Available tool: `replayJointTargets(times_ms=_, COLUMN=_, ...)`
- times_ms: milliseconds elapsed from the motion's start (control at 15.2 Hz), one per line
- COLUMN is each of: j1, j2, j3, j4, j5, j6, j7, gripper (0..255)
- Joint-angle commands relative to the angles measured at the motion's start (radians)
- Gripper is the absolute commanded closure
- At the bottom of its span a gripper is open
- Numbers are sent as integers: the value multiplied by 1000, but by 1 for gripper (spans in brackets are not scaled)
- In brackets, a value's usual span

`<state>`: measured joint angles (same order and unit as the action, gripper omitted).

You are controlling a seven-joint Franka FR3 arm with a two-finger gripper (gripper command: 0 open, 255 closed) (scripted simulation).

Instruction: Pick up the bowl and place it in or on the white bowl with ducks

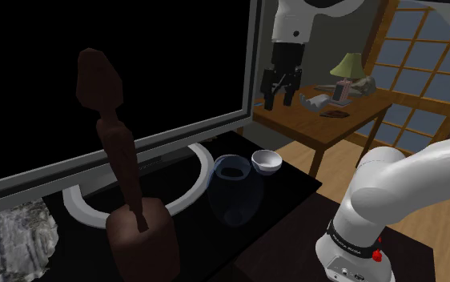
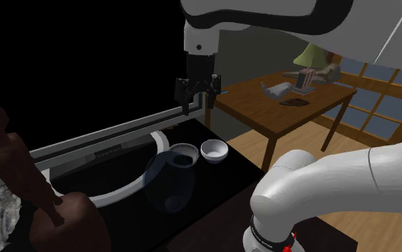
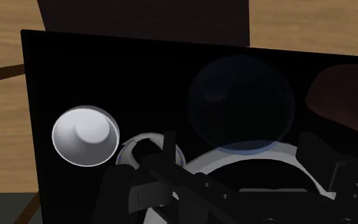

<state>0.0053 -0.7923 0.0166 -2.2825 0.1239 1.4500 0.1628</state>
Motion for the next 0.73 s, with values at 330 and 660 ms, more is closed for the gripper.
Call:
replayJointTargets(times_ms=330, j1=-20, j2=38, j3=-34, j4=-119, j5=-42, j6=149, j7=-60, gripper=0)
replayJointTargets(times_ms=660, j1=-42, j2=113, j3=-71, j4=-209, j5=-81, j6=308, j7=-115, gripper=0)
